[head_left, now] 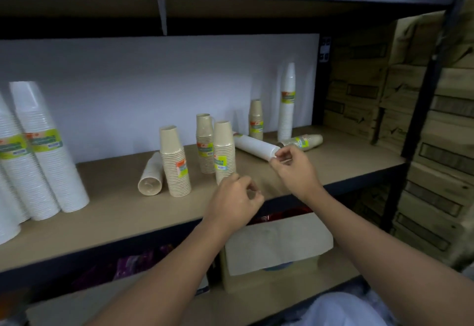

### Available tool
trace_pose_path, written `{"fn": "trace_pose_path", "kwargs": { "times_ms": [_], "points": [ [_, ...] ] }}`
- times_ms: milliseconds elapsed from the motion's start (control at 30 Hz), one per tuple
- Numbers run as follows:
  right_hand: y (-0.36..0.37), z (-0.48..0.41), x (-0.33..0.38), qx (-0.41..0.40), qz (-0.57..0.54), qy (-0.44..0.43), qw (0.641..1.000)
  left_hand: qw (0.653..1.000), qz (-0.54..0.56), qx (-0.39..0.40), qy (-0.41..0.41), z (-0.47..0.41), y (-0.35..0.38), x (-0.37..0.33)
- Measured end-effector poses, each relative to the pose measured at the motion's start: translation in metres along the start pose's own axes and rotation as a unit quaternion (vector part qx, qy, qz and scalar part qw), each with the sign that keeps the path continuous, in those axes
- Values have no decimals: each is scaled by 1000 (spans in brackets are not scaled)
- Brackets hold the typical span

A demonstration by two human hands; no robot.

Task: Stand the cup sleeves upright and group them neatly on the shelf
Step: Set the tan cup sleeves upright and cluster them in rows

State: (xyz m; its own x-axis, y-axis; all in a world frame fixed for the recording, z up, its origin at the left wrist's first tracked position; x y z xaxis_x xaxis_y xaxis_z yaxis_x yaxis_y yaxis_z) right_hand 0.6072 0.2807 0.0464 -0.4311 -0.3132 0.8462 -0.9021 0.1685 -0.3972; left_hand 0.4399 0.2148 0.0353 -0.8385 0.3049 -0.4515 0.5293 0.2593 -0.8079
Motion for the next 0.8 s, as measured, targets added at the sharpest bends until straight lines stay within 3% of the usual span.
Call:
{"fn": "trace_pose_path", "kwargs": {
  "times_ms": [333,667,800],
  "points": [
    [15,-99,-4,73,167,-49,982,997,-31,68,1,-78,58,-2],
    [67,-153,-26,178,278,-41,943,999,-18,50,4,-96,66,12],
    [71,-150,-27,170,300,-40,938,999,-17,45,8,-94,65,13]
  ]
}}
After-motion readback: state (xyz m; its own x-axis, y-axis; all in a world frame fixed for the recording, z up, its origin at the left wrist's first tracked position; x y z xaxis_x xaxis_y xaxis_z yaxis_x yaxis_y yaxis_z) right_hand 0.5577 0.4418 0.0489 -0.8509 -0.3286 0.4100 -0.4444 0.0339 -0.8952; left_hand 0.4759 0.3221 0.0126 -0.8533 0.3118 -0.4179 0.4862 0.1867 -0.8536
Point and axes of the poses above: each hand's wrist, its own z-axis away from the middle knuckle, its own y-axis out of the palm, x = y × z, the point moved 7 cm from there along -z, towards the middle knuckle, and after that the axes turned 8 degrees about x, right-handed, at the moved point
